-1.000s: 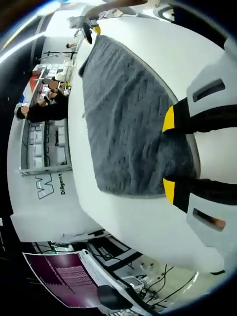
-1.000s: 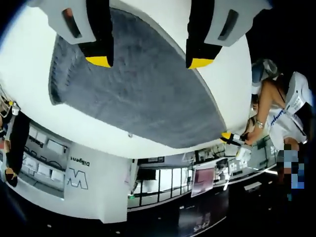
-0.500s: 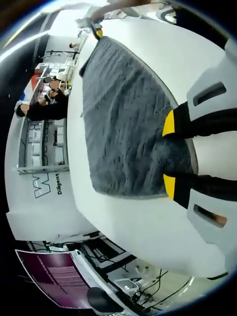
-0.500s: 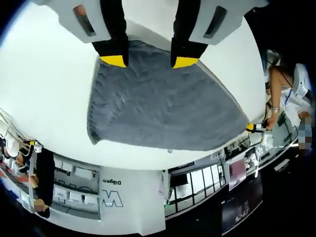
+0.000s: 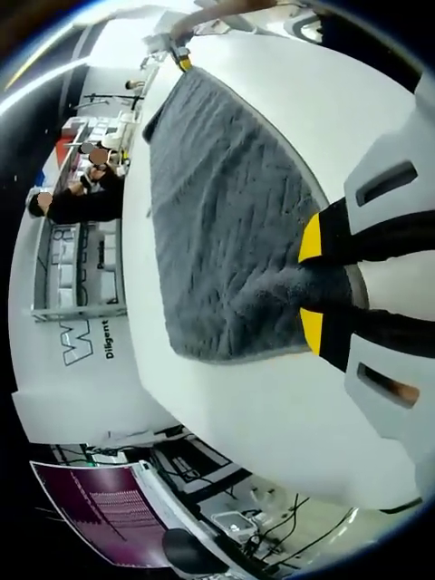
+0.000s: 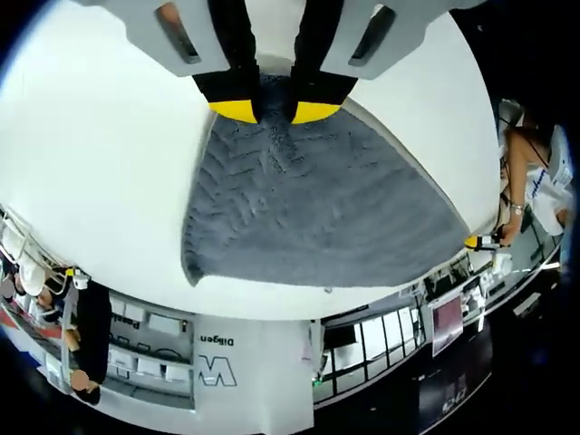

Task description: Open the folded towel by lifting each exposed corner and separating the folded layers until the towel lies flat within the target outline without major curled edges

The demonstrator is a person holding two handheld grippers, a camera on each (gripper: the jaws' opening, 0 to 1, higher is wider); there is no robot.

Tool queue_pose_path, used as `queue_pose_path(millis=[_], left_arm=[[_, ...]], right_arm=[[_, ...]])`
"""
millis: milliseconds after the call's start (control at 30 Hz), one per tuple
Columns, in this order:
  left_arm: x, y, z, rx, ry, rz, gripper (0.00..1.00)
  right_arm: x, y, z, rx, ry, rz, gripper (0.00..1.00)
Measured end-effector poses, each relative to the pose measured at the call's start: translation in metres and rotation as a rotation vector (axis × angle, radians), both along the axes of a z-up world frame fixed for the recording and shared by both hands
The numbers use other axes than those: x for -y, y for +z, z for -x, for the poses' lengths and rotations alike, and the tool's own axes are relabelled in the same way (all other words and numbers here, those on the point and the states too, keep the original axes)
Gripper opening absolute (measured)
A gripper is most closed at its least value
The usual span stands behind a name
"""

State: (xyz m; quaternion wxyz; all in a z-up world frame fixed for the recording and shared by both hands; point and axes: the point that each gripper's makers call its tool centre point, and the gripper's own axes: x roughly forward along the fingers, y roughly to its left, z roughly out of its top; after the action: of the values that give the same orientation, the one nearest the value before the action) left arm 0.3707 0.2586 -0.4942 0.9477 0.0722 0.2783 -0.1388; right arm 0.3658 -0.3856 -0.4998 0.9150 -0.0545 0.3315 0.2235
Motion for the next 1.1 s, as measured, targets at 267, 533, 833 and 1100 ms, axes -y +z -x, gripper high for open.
queue_pose_path(millis=[267,533,833,1100], left_arm=[[-0.004,0.0,0.002,-0.004,0.011,-0.003,0.08],[-0.006,0.0,0.005,-0.007,0.006,0.0,0.08],[-0.006,0.001,0.009,-0.005,0.006,0.014,0.07],[0.009,0.018,0.01,0.05,-0.057,0.074,0.23]], right_arm=[[0.002,0.0,0.007,-0.002,0.003,0.0,0.05],[0.002,0.0,0.014,-0.019,0.015,0.001,0.04],[0.003,0.0,0.019,-0.03,0.017,-0.005,0.03],[0.007,0.015,0.01,-0.001,-0.036,-0.027,0.37]])
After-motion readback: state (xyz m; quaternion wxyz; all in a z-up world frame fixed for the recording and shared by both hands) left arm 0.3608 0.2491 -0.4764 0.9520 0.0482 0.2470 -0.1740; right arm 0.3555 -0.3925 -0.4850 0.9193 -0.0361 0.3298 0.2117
